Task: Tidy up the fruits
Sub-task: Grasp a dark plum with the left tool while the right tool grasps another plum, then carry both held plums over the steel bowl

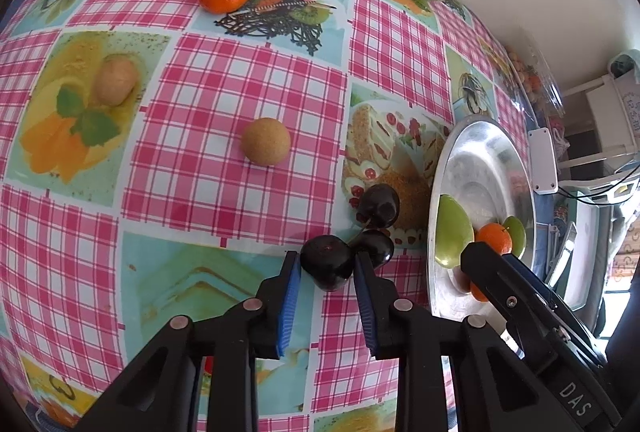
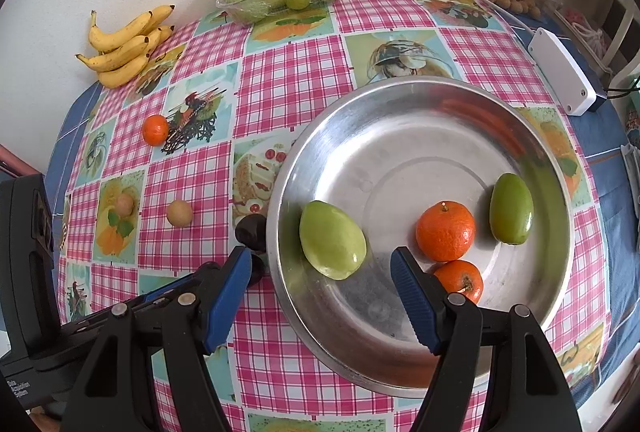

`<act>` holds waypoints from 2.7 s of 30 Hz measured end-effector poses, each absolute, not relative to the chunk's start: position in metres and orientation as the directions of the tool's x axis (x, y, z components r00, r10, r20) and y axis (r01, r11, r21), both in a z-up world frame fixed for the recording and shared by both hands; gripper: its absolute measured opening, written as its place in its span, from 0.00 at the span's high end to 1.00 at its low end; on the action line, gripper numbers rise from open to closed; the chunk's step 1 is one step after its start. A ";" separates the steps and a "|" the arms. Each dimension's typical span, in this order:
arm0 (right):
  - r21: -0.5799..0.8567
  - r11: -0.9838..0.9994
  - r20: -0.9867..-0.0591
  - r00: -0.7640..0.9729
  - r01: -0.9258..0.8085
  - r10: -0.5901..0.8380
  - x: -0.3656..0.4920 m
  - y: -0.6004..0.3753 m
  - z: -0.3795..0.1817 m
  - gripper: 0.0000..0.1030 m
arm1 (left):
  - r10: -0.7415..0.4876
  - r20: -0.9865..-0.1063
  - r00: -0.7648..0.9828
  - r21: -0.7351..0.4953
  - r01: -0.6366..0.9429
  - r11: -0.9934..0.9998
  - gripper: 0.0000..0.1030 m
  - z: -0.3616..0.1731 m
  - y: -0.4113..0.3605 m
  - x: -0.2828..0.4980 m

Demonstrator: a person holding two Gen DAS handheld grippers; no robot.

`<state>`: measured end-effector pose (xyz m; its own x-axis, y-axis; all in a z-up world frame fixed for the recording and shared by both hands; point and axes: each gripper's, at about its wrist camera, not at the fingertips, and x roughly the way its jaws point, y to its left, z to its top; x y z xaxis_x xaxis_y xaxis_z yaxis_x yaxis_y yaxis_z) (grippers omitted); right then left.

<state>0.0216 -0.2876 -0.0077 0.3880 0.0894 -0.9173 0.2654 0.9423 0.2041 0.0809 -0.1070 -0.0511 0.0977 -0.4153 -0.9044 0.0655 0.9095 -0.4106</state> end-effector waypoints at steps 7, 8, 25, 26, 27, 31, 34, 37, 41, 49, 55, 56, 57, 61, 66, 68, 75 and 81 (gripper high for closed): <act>0.213 0.950 -0.914 0.389 0.229 0.111 0.025 -0.279 -0.006 0.34 | -0.395 -0.904 0.164 -0.402 -0.009 0.916 0.72 -0.041 -0.080 0.085; 0.223 0.949 -0.912 0.390 0.221 0.124 0.025 -0.277 -0.006 0.38 | -0.393 -0.903 0.175 -0.402 -0.018 0.916 0.72 -0.039 -0.075 0.086; 0.169 0.983 -0.934 0.330 0.069 0.138 0.042 -0.215 -0.019 0.59 | -0.378 -0.886 0.269 -0.419 -0.113 0.901 0.72 -0.022 -0.026 0.089; 0.153 0.986 -0.937 0.326 0.064 0.124 0.043 -0.213 -0.021 0.60 | -0.381 -0.885 0.268 -0.422 -0.115 0.899 0.72 -0.022 -0.025 0.089; 0.138 0.989 -0.941 0.320 0.060 0.112 0.044 -0.211 -0.023 0.62 | -0.385 -0.884 0.267 -0.426 -0.117 0.897 0.72 -0.022 -0.024 0.089; 0.089 0.994 -0.951 0.300 0.060 0.067 0.049 -0.206 -0.031 0.62 | -0.397 -0.878 0.266 -0.439 -0.119 0.891 0.72 -0.021 -0.023 0.089; 0.063 0.996 -0.956 0.290 0.061 0.042 0.052 -0.203 -0.035 0.63 | -0.406 -0.875 0.265 -0.448 -0.123 0.885 0.72 -0.021 -0.022 0.089; 0.016 0.998 -0.959 0.283 0.064 -0.002 0.054 -0.200 -0.039 0.63 | -0.410 -0.873 0.264 -0.454 -0.129 0.882 0.72 -0.021 -0.020 0.089; -0.019 0.998 -0.958 0.283 0.061 -0.036 0.055 -0.198 -0.041 0.64 | -0.416 -0.870 0.264 -0.459 -0.128 0.879 0.72 -0.020 -0.020 0.089; -0.063 0.997 -0.956 0.284 0.036 -0.071 0.060 -0.189 -0.045 0.65 | -0.416 -0.870 0.265 -0.458 -0.123 0.881 0.72 -0.020 -0.021 0.089; -0.120 0.993 -0.952 0.281 0.013 -0.119 0.060 -0.180 -0.049 0.69 | -0.415 -0.870 0.264 -0.457 -0.119 0.881 0.72 -0.020 -0.022 0.090; -0.131 0.991 -0.951 0.281 0.011 -0.129 0.060 -0.178 -0.050 0.70 | -0.415 -0.871 0.264 -0.457 -0.120 0.882 0.72 -0.020 -0.022 0.090; -0.139 0.990 -0.950 0.282 0.010 -0.136 0.061 -0.177 -0.051 0.72 | -0.415 -0.871 0.264 -0.457 -0.120 0.881 0.72 -0.020 -0.022 0.090; -0.135 0.991 -0.949 0.285 0.020 -0.135 0.060 -0.178 -0.052 0.72 | -0.416 -0.870 0.263 -0.458 -0.120 0.881 0.72 -0.020 -0.021 0.090; -0.087 0.996 -0.955 0.282 0.036 -0.093 0.057 -0.188 -0.044 0.73 | -0.416 -0.870 0.264 -0.458 -0.119 0.881 0.72 -0.020 -0.022 0.089; -0.057 0.997 -0.957 0.282 0.044 -0.067 0.056 -0.192 -0.040 0.73 | -0.416 -0.870 0.266 -0.458 -0.121 0.881 0.72 -0.020 -0.021 0.090; 0.067 0.997 -0.948 0.314 0.042 0.051 0.051 -0.194 -0.017 0.73 | -0.415 -0.863 0.288 -0.463 -0.121 0.878 0.72 -0.014 -0.017 0.090; 0.162 0.985 -0.932 0.337 0.057 0.134 0.045 -0.198 -0.002 0.73 | -0.403 -0.858 0.317 -0.457 -0.115 0.882 0.72 -0.005 -0.014 0.088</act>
<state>0.0450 -0.1981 -0.0022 0.3373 0.1340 -0.9318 0.0566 0.9851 0.1621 0.0879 -0.0142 -0.0054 0.3173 -0.4034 -0.8583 -0.1155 0.8819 -0.4572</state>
